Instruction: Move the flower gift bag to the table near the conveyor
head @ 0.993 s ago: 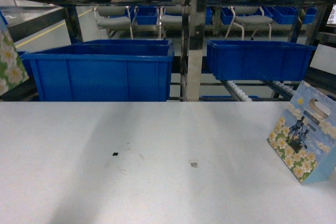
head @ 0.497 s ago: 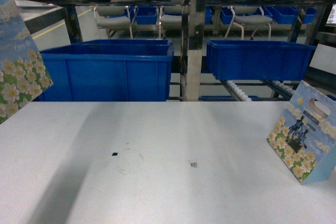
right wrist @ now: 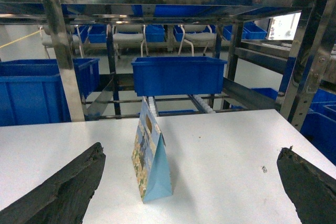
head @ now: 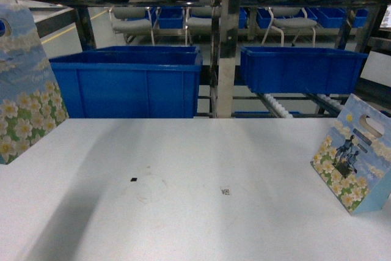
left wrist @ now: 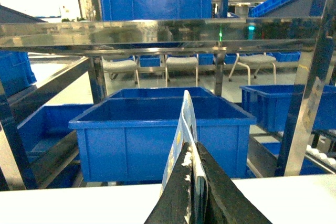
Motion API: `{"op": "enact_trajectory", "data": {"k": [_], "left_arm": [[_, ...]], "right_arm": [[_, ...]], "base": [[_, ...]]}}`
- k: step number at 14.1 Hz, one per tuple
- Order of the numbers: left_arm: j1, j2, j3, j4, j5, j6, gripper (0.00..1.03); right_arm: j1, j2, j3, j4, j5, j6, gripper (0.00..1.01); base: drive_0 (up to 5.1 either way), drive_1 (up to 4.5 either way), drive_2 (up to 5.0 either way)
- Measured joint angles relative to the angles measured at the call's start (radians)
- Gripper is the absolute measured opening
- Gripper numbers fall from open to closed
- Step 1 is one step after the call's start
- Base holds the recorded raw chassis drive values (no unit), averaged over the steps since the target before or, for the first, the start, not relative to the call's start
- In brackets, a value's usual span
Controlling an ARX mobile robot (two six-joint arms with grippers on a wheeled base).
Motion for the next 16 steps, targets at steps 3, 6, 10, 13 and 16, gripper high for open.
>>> {"op": "enact_trajectory", "data": {"k": [3, 6, 10, 13, 16], "left_arm": [[0.006, 0.053, 0.003, 0.0, 0.011, 0.026, 0.02], [0.057, 0.062, 0.012, 0.0, 0.013, 0.023, 0.02], [0.014, 0.061, 0.064, 0.0, -0.056, 0.004, 0.02], [-0.055, 0.077, 0.129, 0.002, -0.124, -0.018, 0.02], [-0.139, 0.159, 0.182, 0.003, -0.199, -0.031, 0.02]], "right_arm": [[0.0, 0.0, 0.0, 0.0, 0.0, 0.0, 0.98], [0.0, 0.0, 0.0, 0.0, 0.0, 0.0, 0.98], [0.0, 0.0, 0.0, 0.0, 0.0, 0.0, 0.98], [0.0, 0.0, 0.0, 0.0, 0.0, 0.0, 0.98], [0.0, 0.0, 0.0, 0.0, 0.0, 0.0, 0.98]], "base": [[0.0, 0.0, 0.0], [0.0, 0.0, 0.0], [0.0, 0.0, 0.0], [0.0, 0.0, 0.0], [0.0, 0.0, 0.0]]}}
